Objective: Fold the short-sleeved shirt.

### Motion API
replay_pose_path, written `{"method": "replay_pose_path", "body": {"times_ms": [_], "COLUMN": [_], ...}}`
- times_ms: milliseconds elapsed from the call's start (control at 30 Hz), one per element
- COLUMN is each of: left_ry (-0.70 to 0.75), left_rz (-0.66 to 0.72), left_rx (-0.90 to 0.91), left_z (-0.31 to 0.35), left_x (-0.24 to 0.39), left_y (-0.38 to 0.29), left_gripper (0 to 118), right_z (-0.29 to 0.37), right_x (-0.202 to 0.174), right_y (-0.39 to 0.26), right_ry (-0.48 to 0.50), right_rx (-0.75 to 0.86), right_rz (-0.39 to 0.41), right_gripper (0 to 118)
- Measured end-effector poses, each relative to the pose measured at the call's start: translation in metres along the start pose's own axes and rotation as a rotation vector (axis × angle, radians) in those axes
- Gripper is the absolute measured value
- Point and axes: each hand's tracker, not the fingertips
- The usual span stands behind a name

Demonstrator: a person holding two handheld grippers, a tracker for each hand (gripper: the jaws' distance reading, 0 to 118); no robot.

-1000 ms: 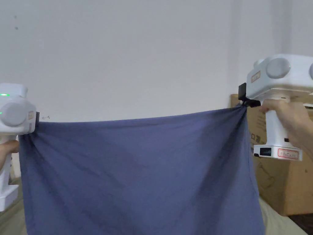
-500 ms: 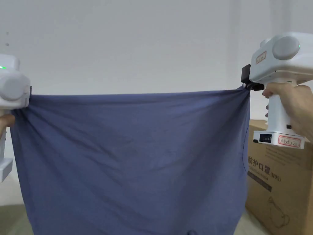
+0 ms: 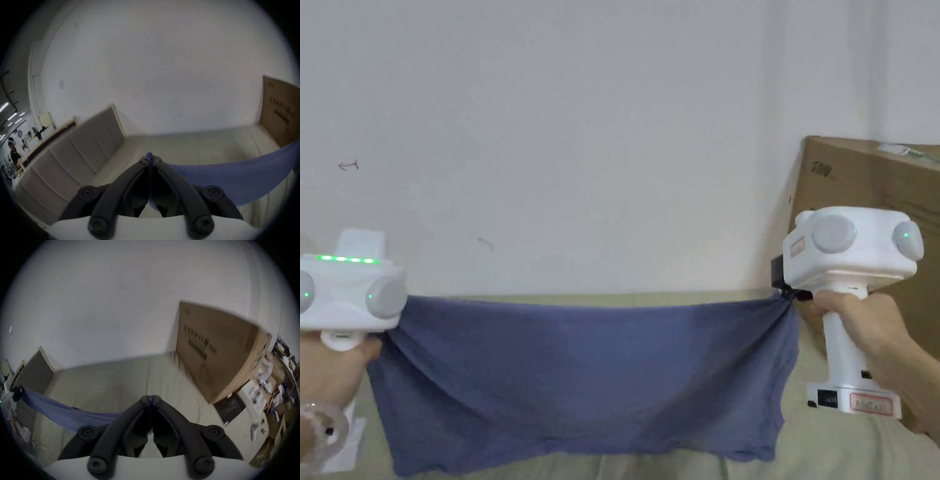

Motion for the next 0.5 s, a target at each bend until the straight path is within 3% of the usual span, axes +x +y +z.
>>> {"method": "replay_pose_path", "body": {"times_ms": [233, 367, 500], "left_ry": [-0.043, -0.063, -0.093], "left_rz": [-0.03, -0.037, -0.002], "left_rx": [-0.242, -0.315, -0.336], "left_z": [-0.058, -0.057, -0.027], "left_x": [0.027, 0.022, -0.001], "left_y": [-0.112, -0.151, -0.179], "left_gripper": [2, 2, 2], "right_z": [-0.101, -0.092, -0.041], "right_x": [0.018, 0.025, 0.037], "right_y": [-0.094, -0.132, -0.171], "right_ry": [-0.022, -0.03, 0.001], "right_rx": [-0.23, -0.263, -0.27], "right_rz": [-0.023, 0.009, -0.044], "right_gripper": [3, 3, 3]}}
